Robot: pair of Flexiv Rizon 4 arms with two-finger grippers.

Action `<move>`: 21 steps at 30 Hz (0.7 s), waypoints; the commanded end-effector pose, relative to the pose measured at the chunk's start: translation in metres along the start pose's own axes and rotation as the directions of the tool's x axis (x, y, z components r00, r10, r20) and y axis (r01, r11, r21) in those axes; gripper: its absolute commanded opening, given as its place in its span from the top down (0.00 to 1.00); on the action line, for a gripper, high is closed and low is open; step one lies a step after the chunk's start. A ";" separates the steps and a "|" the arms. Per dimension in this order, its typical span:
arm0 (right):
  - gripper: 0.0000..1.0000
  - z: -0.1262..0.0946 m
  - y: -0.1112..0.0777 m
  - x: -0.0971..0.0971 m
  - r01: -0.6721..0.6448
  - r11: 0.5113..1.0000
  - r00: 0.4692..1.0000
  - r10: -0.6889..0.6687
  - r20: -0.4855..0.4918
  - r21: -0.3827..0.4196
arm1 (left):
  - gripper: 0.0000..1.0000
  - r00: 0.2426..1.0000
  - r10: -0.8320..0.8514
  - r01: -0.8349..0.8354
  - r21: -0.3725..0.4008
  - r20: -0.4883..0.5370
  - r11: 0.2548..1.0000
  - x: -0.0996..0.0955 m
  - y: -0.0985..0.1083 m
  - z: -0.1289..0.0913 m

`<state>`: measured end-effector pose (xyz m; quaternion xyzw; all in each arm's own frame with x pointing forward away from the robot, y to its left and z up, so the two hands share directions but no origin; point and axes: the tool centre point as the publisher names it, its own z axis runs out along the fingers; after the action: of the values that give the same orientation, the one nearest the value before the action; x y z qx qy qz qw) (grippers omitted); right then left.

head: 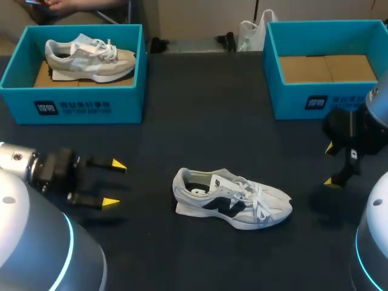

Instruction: Take the shoe out of the shoebox, open the shoe tongue, remove and reinsert the insole, then place the shoe into the shoebox

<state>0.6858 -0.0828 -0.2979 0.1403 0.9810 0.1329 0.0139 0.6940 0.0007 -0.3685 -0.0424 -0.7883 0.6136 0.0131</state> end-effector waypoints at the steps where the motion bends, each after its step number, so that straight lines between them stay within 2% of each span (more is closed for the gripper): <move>1: 0.00 0.000 0.000 0.001 0.000 1.000 1.000 0.000 0.002 0.002 | 0.00 0.998 0.001 0.000 -0.018 0.062 1.000 0.006 -0.006 0.002; 5: 0.00 0.000 0.000 0.001 0.000 1.000 1.000 0.000 0.002 0.002 | 0.00 0.998 0.001 0.000 -0.018 0.062 1.000 0.006 -0.006 0.002; 12: 0.00 0.000 0.000 0.001 0.000 1.000 1.000 0.000 0.002 0.002 | 0.00 0.991 -0.073 0.068 0.045 0.110 0.997 -0.006 0.013 0.016; 14: 0.00 0.000 0.000 0.001 0.000 1.000 1.000 0.000 0.002 0.002 | 0.00 0.991 -0.077 0.073 0.040 0.110 0.997 -0.007 0.018 0.023; 16: 0.00 0.000 0.000 0.001 0.000 1.000 1.000 0.000 0.002 0.002 | 0.00 0.990 -0.065 0.062 0.030 0.125 0.998 -0.008 0.020 0.029; 21: 0.00 0.000 0.000 0.001 0.000 1.000 1.000 0.000 0.002 0.002 | 0.00 0.985 -0.097 0.088 0.071 0.146 0.994 -0.011 0.018 0.042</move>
<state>0.6858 -0.0829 -0.2979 0.1404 0.9810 0.1330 0.0139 0.7026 -0.0274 -0.3921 0.0368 -0.7707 0.6360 -0.0137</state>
